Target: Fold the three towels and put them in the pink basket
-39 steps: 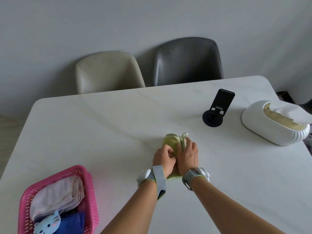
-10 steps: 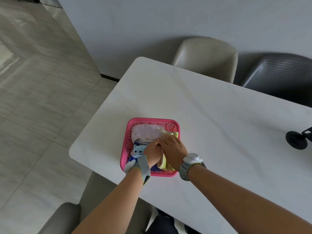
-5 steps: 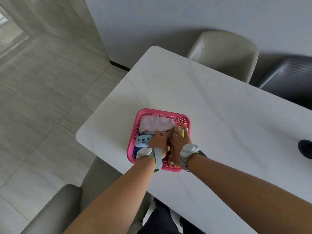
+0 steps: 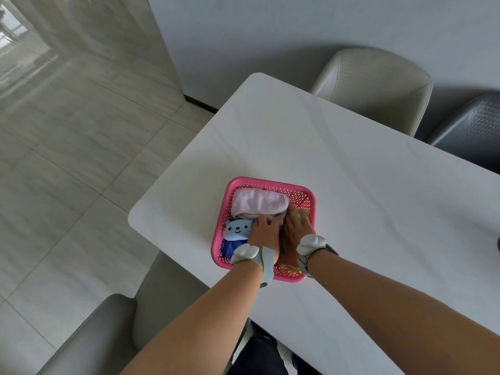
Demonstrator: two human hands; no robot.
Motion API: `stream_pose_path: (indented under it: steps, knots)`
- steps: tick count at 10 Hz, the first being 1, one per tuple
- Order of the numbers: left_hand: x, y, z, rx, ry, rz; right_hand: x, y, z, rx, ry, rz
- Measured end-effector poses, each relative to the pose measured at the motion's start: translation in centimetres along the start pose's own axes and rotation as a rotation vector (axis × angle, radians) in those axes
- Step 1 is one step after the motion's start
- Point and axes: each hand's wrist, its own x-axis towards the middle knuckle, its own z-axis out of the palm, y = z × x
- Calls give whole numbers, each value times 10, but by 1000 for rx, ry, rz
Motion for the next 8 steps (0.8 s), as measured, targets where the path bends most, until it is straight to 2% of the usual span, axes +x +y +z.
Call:
stream_pose_path:
  steps: [1, 2, 3, 4, 5, 6, 7, 8]
  knots:
    - [-3, 4, -7, -88, 34, 2, -8, 6, -4, 192, 32, -3]
    - [-8, 10, -19, -270, 198, 11, -28, 8, -8, 550, 210, 208]
    - [-17, 12, -16, -486, 305, 44, -54, 3, -2, 687, 434, 295]
    - [-19, 21, -1, -590, 170, -9, -64, -6, 22, 660, 370, 269]
    - [-19, 37, 5, -601, 36, -58, -70, -19, 35, 806, 257, 338]
    - [-20, 44, 7, -671, -46, -94, -70, -25, 27, 791, 242, 320]
    - [-21, 41, 15, -626, -94, -30, -66, -24, 31, 821, 297, 289]
    - [-23, 35, 8, -572, -1, 15, -76, -11, 20, 1092, 279, 323]
